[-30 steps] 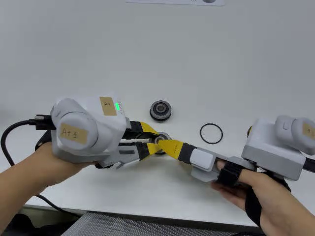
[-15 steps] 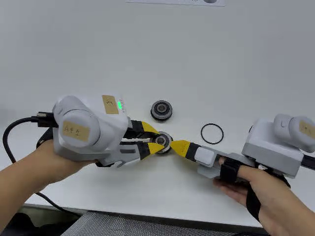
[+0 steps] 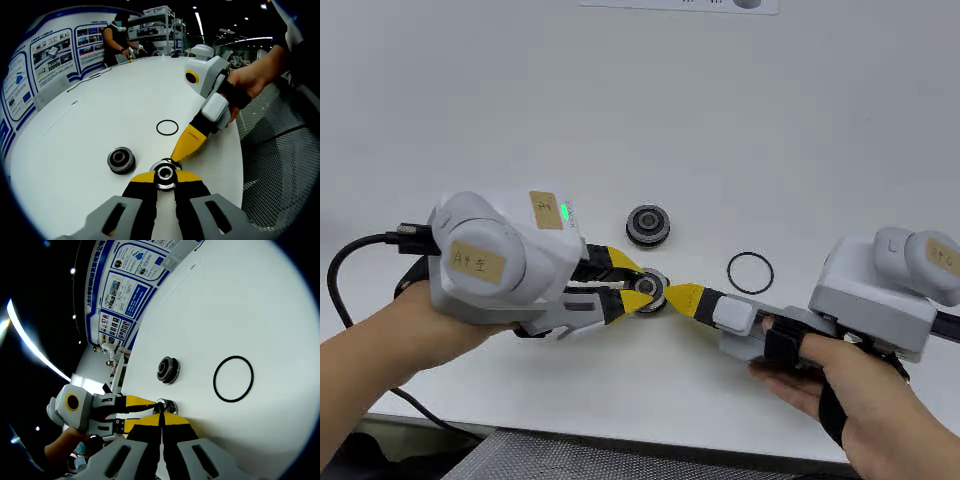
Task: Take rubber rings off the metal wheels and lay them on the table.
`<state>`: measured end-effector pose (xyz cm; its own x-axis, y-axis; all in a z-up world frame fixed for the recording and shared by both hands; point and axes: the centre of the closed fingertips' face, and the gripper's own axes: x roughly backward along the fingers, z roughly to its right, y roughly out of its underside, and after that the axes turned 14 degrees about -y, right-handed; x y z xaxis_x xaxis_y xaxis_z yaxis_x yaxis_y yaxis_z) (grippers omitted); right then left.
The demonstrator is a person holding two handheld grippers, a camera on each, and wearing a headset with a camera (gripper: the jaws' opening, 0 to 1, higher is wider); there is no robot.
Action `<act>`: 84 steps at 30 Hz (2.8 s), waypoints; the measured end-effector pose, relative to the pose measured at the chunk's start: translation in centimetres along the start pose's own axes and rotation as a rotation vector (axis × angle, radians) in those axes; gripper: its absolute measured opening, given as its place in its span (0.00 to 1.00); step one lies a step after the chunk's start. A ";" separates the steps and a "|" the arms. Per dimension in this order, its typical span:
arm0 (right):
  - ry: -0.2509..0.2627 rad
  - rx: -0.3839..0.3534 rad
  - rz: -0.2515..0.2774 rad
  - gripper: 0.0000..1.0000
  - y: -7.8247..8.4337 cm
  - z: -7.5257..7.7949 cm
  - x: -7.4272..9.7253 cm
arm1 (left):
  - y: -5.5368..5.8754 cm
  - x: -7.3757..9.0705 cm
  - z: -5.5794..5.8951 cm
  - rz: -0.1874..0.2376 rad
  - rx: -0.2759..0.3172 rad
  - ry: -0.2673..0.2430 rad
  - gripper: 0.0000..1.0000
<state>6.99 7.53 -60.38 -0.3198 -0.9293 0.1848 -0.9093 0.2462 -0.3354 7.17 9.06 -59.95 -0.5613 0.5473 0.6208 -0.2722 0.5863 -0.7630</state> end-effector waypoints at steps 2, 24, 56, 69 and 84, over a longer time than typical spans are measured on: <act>-0.001 0.006 -0.005 0.01 0.0 0.0 0.0 | 0.0 0.0 0.0 -0.002 -0.001 0.002 0.12; -0.042 0.067 -0.046 0.01 0.2 -1.7 -1.0 | -0.1 0.1 0.1 -0.002 -0.003 0.008 0.12; -0.039 0.002 0.019 0.02 -0.5 -2.0 -0.9 | -0.1 0.1 -0.2 0.001 -0.014 0.004 0.14; -0.078 -0.037 0.048 0.02 -1.2 -3.4 -1.1 | -1.7 2.1 -1.2 0.054 0.057 -0.025 0.17; -0.034 -0.028 0.189 0.02 -5.3 -2.6 2.4 | -2.3 4.7 -3.9 0.090 0.123 -0.117 0.24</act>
<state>10.38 4.73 -55.76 -0.4768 -0.8745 0.0892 -0.8412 0.4245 -0.3349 8.24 12.63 -54.55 -0.6729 0.5167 0.5294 -0.3063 0.4568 -0.8352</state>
